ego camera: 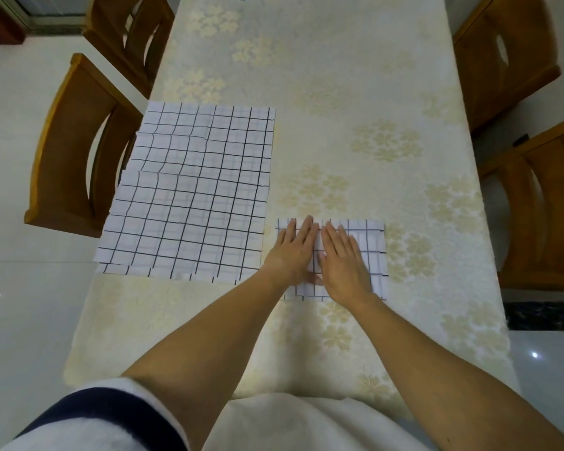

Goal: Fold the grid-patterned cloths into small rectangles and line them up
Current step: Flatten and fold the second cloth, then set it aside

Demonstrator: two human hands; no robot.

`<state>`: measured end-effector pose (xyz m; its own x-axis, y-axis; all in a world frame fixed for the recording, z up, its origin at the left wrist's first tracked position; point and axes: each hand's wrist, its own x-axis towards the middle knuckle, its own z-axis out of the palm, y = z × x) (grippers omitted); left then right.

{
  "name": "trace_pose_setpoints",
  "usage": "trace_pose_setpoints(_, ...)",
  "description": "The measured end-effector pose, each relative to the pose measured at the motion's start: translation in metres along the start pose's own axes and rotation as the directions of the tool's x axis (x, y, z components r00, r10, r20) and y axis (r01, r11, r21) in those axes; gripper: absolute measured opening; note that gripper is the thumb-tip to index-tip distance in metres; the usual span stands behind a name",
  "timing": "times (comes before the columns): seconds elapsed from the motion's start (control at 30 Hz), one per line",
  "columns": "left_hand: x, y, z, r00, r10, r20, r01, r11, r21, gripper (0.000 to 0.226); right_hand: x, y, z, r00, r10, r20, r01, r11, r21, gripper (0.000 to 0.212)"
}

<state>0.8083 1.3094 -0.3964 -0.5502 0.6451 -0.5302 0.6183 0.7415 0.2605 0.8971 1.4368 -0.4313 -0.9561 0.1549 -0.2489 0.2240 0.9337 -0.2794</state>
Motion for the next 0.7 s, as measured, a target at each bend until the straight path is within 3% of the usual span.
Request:
trace_pose_setpoints(0.17,-0.002,-0.006,-0.006,0.999,-0.011,0.052,0.009,0.999,0.036,0.141,-0.007,0.032,-0.008,0.994,0.108,-0.033,-0.112,0.983,-0.144,0.075)
trace_pose_setpoints(0.33,-0.004,-0.013,-0.011,0.998,0.031,0.062,-0.037,0.995,0.092,0.147,-0.011,0.051,-0.019,0.977,0.202,-0.065,-0.209,0.971,-0.117,0.080)
trace_pose_setpoints(0.5,-0.006,-0.003,-0.011,0.999,0.036,-0.030,-0.030,0.982,0.187,0.149,0.002,0.013,-0.028,0.992,0.020,-0.128,-0.029,0.997,-0.068,0.063)
trace_pose_setpoints(0.7,-0.003,-0.005,-0.006,0.997,-0.047,0.066,0.038,0.991,0.124,0.155,0.011,0.000,-0.009,0.999,-0.047,0.013,0.048,0.996,-0.077,0.061)
